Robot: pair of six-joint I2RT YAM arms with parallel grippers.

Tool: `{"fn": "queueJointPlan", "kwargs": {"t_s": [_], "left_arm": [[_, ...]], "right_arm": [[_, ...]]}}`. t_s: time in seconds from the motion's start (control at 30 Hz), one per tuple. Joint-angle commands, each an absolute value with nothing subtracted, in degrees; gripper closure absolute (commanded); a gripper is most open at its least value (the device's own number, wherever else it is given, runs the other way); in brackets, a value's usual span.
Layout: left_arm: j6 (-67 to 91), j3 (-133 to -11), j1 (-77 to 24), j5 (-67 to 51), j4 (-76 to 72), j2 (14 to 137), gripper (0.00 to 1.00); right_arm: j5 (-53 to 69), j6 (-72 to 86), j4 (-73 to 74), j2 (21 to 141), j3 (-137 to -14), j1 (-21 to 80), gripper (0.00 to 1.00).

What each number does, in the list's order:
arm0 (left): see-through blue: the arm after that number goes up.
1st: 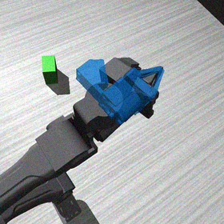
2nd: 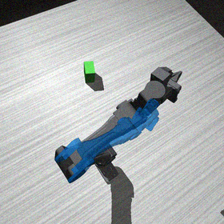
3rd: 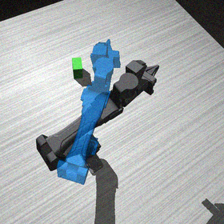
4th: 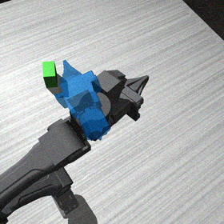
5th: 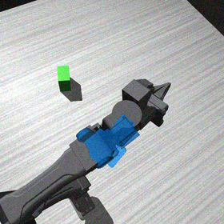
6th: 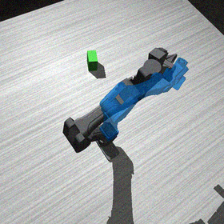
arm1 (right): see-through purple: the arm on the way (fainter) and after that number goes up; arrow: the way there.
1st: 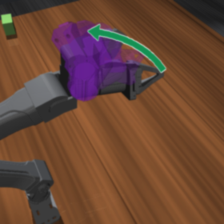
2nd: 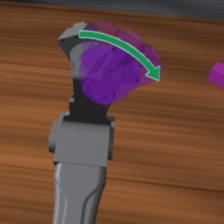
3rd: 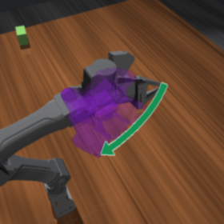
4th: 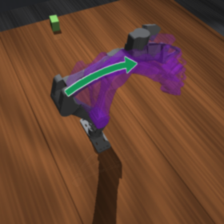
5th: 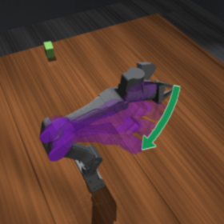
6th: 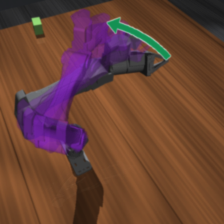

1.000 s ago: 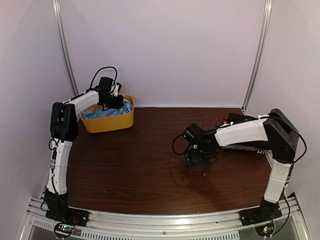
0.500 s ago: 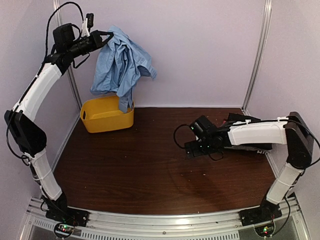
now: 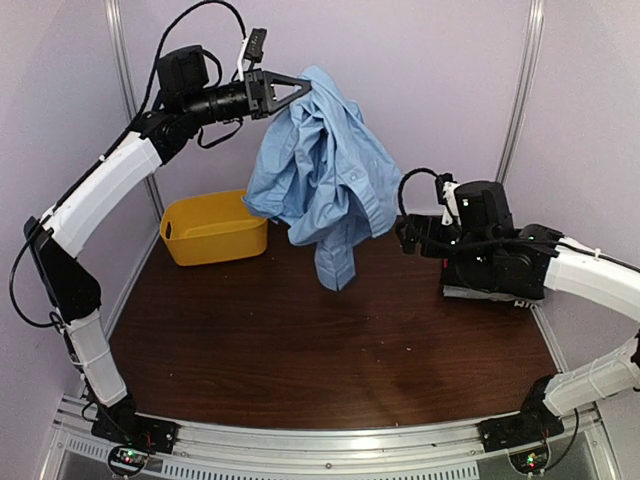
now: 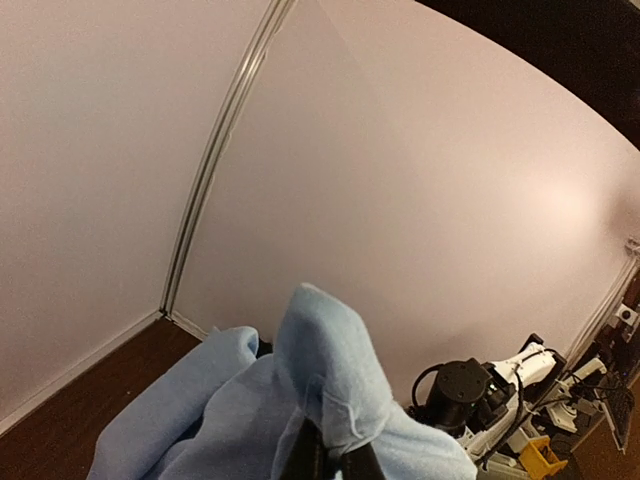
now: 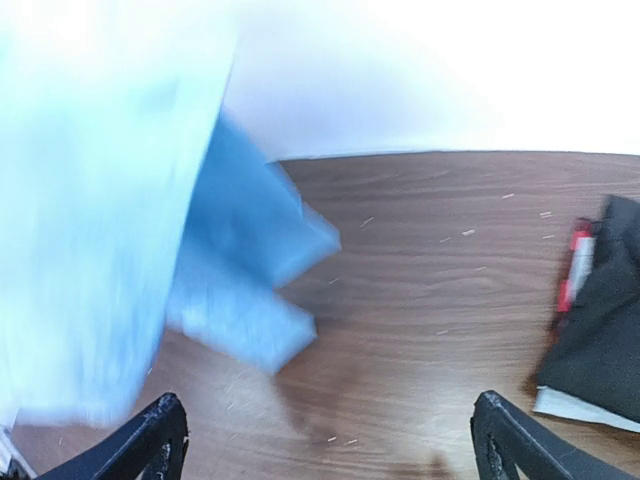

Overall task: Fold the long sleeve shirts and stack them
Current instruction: Place the crumpled shirt at the center of the board, then move the bin to the corner of the board.

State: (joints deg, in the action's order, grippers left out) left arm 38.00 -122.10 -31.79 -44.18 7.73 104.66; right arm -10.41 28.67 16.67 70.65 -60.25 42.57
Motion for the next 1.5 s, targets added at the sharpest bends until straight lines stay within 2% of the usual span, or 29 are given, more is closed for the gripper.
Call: {"fn": "queueJointPlan", "kwargs": {"t_s": [0.0,0.3,0.33,0.47,0.57,0.63,0.97,1.47], "left_arm": [[36.36,-121.7,-36.18,-46.33,5.2,105.06,1.0],[32.66,-107.96,-36.8,-37.34,7.06,104.49,1.0],[31.5,-106.92,-36.75,-36.32,8.02,104.71,0.96],[25.9,-104.56,-36.67,-28.35,14.56,104.84,0.5],[22.71,-100.33,-35.57,-17.75,17.06,103.32,0.32],[22.77,-96.53,-33.28,-14.32,16.86,103.28,0.25],[26.04,-84.11,-24.49,-10.42,13.84,110.1,0.23],[27.32,-83.15,-13.93,-1.8,11.61,115.26,0.23]], "right_arm": [[-18.43,32.05,23.31,63.64,-57.2,38.31,0.0],[-19.76,32.03,28.52,59.41,-56.0,35.06,0.0],[-19.66,32.01,28.43,59.41,-55.91,35.0,0.0],[-18.83,31.75,27.47,60.67,-55.6,34.95,0.0],[-17.59,31.48,26.2,62.22,-55.18,34.98,0.0],[-16.69,31.33,25.11,63.37,-54.79,34.94,0.0],[-13.31,31.2,20.74,67.84,-52.9,34.98,0.0],[-9.99,31.36,16.84,71.35,-50.14,34.98,0.0]]}}
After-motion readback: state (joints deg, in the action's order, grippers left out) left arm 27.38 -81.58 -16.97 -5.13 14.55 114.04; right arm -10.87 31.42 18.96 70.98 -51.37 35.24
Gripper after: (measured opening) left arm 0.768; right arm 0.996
